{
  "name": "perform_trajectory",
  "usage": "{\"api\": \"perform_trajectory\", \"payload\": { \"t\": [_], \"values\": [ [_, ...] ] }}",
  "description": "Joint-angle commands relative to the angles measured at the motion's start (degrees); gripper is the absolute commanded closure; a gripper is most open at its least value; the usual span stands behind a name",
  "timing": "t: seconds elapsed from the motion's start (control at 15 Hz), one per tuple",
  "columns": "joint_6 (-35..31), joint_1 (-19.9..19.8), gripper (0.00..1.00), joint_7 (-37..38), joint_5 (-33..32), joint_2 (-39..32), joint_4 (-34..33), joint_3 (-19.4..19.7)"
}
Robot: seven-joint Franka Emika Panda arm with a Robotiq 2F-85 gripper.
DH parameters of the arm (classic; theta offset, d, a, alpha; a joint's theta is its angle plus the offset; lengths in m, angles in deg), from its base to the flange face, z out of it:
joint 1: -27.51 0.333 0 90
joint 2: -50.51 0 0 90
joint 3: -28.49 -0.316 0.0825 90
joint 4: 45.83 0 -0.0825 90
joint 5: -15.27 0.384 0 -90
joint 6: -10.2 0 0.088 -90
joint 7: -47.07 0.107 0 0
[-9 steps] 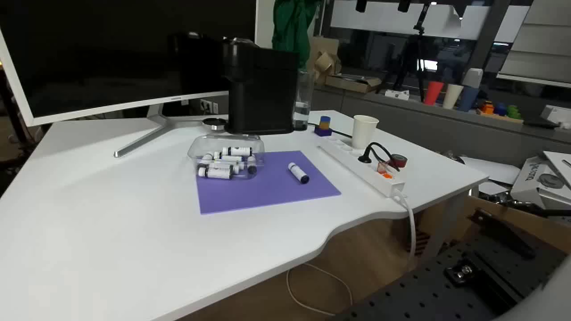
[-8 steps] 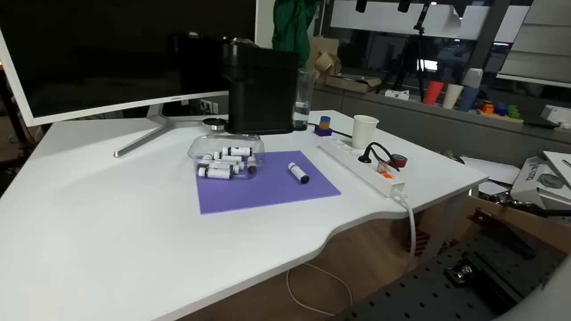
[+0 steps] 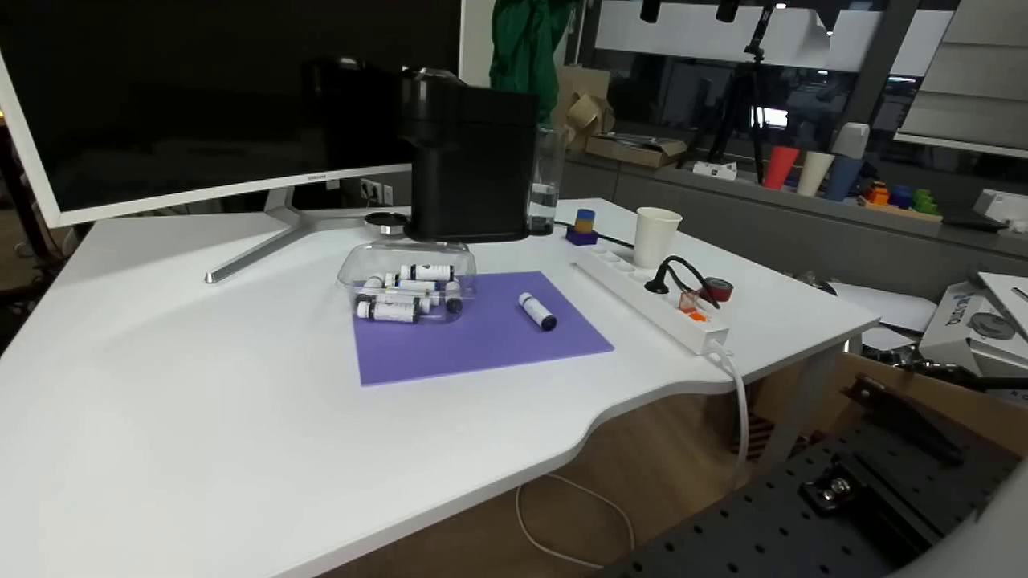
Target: Move the bottle from the mat to the container
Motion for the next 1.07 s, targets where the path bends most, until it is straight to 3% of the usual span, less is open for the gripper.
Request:
{"api": "perform_trajectory", "payload": {
  "t": [0.0,0.27,0.53,1.0],
  "values": [
    [0.24,0.48,0.00,0.21,-0.29,0.01,-0.15,0.44],
    [-10.23,-0.70,0.00,4.03,-3.68,-2.96,3.10,-2.19],
    [-21.05,-0.66,0.00,6.12,-5.56,-11.59,6.16,-3.98],
    [-29.72,1.85,0.00,4.80,-5.95,-30.80,5.81,-4.04]
  ]
}}
